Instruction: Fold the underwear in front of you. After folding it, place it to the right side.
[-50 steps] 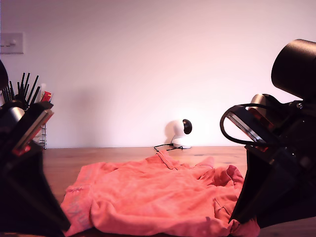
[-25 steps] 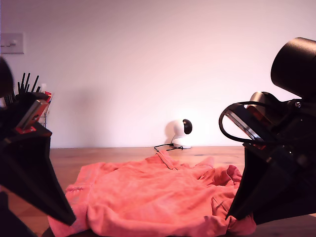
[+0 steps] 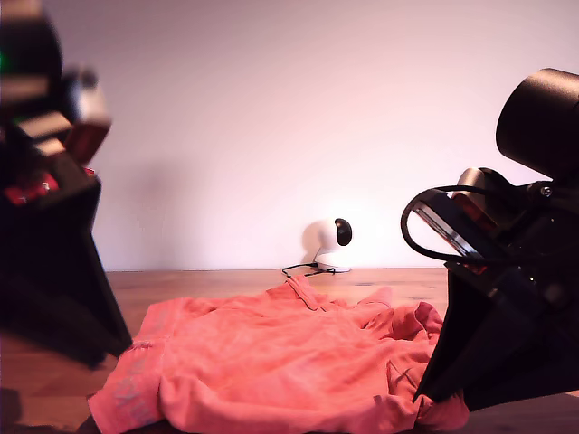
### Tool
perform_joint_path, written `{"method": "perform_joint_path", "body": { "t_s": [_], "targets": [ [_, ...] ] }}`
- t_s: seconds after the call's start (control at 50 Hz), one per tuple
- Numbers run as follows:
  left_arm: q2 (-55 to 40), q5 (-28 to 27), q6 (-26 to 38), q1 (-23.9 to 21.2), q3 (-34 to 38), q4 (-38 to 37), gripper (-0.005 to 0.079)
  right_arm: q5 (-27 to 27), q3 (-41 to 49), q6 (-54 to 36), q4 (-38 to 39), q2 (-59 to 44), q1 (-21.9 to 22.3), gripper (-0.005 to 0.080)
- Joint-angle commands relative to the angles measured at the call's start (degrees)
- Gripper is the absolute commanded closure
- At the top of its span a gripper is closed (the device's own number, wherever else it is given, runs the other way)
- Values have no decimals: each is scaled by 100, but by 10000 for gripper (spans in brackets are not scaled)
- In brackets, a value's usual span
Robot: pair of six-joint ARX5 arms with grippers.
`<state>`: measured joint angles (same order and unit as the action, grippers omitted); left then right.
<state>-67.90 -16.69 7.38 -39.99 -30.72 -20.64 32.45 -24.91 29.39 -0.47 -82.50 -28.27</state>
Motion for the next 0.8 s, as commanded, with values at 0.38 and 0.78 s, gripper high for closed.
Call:
{"method": "perform_joint_path", "body": {
  "t_s": [0.38, 0.78],
  "targets": [
    [-293, 1187, 1014, -562, 74, 431, 343, 24, 98, -94, 313, -66, -48, 763],
    [-1167, 1556, 1167, -579, 74, 750, 350, 66, 98, -92, 378, -66, -48, 763]
  ]
}}
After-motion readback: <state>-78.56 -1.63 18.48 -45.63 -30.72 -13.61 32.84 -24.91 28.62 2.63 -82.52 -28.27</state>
